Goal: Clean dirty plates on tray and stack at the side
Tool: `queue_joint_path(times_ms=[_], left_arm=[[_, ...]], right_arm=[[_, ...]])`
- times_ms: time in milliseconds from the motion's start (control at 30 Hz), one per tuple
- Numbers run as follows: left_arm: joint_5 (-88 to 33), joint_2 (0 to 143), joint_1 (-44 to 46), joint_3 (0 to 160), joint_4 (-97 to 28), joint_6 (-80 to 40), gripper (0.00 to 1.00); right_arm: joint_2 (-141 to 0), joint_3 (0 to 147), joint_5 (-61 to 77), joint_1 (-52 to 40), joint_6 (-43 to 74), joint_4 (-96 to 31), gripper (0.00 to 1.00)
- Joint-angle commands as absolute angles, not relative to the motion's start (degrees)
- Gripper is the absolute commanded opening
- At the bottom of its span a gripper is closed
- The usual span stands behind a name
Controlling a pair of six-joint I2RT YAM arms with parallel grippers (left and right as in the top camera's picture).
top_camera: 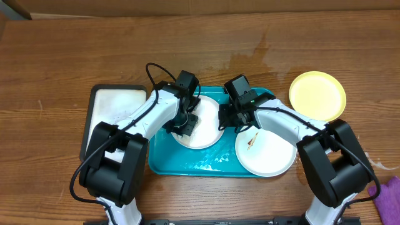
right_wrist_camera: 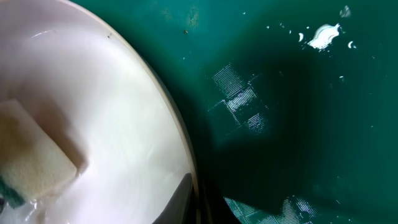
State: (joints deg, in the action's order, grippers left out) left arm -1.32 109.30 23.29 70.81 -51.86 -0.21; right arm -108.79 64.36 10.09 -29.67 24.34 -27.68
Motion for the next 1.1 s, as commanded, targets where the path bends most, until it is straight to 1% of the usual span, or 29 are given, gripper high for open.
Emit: queue_joint_path(times_ms=[0,400,1067], left_arm=[[2.1,109.6,23.3,69.4,-49.6,-0.9,0.04],[3.9,110.1,23.3,68.5,-47.0,-1.3,0.04],[5.1,114.8,23.3,67.6,-34.5,-1.3,0.04]], right_arm=[[-107.5,63.9,9.5,-29.6,24.3,-27.8,0.04],[-107.5,63.9,9.5,-29.6,24.3,-27.9,0.04],[-107.5,63.9,9.5,-29.6,24.3,-27.9,0.04]])
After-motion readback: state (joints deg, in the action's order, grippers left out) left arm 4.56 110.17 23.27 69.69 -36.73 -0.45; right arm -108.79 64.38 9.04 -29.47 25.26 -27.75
